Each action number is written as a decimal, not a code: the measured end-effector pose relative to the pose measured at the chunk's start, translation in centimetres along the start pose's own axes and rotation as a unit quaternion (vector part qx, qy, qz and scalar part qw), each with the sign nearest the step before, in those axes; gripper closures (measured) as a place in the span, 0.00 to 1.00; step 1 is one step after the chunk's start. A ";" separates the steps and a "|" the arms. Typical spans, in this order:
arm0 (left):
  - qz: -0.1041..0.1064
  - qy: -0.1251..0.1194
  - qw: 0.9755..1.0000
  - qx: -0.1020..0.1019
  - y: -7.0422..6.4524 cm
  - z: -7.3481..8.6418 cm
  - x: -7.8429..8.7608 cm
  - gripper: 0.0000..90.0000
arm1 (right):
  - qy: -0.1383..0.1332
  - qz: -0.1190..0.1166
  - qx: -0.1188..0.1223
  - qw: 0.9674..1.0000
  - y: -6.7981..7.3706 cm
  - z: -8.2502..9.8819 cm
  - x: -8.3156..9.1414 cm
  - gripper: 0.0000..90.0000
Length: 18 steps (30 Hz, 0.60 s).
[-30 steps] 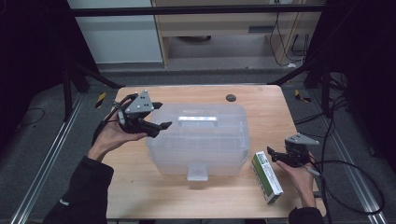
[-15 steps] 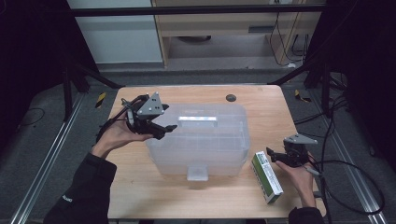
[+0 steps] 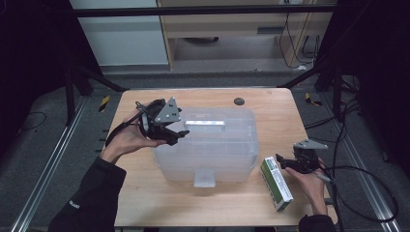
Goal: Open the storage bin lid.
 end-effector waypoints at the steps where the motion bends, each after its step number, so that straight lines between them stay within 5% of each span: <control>1: -0.001 0.003 1.000 -0.001 -0.1 -0.1 -0.1 0.34 | -0.001 0.000 0.001 1.000 0.0 0.0 0.0 0.25; 18: -0.017 0.033 0.999 -0.032 -0.8 -1.1 -1.2 0.41 | 0.005 -0.005 -0.001 1.000 0.1 -0.1 0.0 0.29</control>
Point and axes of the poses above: each handheld gripper's, and its own axes: x roughly backward along the jaws, z roughly out of its underside, y roughly to its left, the point moved 1 cm from there along -x, roughly forward along the jaws, and after that the axes turned 2 degrees about z, right-handed, at the moved point
